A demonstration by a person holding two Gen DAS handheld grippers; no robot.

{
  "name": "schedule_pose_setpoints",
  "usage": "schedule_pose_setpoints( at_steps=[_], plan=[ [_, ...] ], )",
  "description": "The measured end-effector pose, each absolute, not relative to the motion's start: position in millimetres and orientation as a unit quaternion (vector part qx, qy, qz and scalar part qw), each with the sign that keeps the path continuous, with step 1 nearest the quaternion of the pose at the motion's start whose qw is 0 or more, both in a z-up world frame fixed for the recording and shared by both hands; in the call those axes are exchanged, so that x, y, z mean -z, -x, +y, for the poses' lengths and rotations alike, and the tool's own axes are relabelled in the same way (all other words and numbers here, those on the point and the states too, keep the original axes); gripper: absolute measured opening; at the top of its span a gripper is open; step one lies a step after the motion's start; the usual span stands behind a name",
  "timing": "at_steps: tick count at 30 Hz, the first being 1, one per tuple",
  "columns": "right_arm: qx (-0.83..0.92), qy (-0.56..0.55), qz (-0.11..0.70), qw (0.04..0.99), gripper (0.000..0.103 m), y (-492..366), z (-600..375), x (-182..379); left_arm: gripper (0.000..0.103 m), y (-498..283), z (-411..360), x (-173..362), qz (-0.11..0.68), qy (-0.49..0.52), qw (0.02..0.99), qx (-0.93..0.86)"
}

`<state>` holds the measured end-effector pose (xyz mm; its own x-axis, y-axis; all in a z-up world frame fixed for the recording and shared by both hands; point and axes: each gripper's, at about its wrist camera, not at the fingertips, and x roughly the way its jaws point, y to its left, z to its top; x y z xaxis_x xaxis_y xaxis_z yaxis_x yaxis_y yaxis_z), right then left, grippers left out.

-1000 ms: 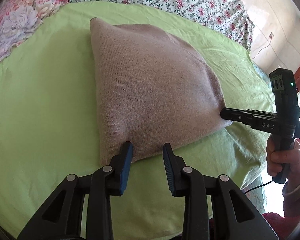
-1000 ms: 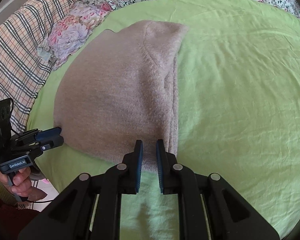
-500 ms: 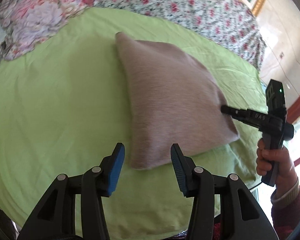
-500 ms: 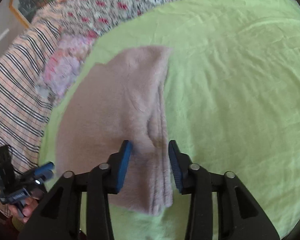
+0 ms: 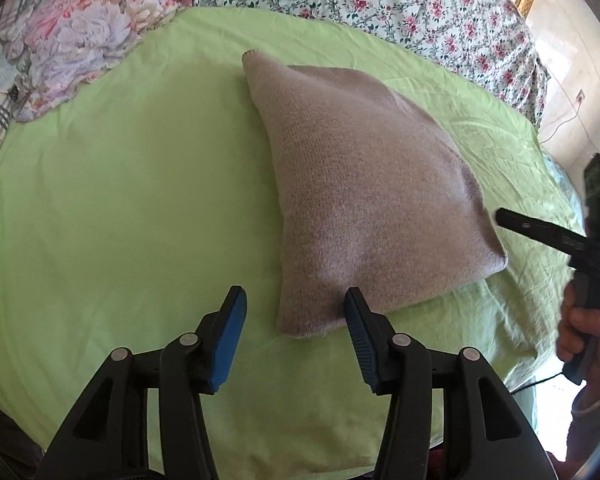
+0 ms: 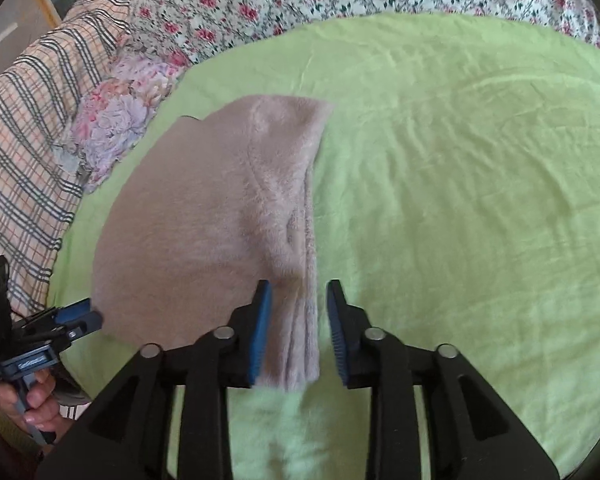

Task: Fold small clothes

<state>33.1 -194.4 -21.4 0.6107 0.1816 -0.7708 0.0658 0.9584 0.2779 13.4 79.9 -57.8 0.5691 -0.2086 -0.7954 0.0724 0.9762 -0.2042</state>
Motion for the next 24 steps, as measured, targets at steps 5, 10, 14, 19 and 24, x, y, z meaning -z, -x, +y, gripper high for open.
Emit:
schedule_pose_setpoints(
  at_steps=[5, 10, 14, 19, 24],
  plan=[
    [-0.044, -0.111, 0.429, 0.895, 0.07, -10.9, -175.6, 8.8, 0.062, -1.3, 70.6, 49.1, 0.449, 0.051, 0.889, 0.074],
    [-0.061, -0.081, 0.439, 0.893, 0.081, 7.9, -152.2, 12.2, 0.08, 15.3, 60.1, 41.3, 0.432, 0.014, 0.9, 0.062],
    [-0.063, -0.078, 0.446, 0.889, 0.081, 17.5, -148.3, 20.0, 0.081, 27.0, 62.4, 41.0, 0.431, 0.012, 0.901, 0.052],
    [-0.07, -0.075, 0.442, 0.891, 0.081, 22.5, -142.2, 15.0, 0.081, 29.7, 67.4, 37.9, 0.429, 0.014, 0.903, 0.034],
    [-0.096, -0.062, 0.417, 0.901, 0.084, 9.8, -134.8, -0.5, 0.081, 20.8, 67.7, 26.6, 0.413, 0.009, 0.91, 0.025]
  ],
)
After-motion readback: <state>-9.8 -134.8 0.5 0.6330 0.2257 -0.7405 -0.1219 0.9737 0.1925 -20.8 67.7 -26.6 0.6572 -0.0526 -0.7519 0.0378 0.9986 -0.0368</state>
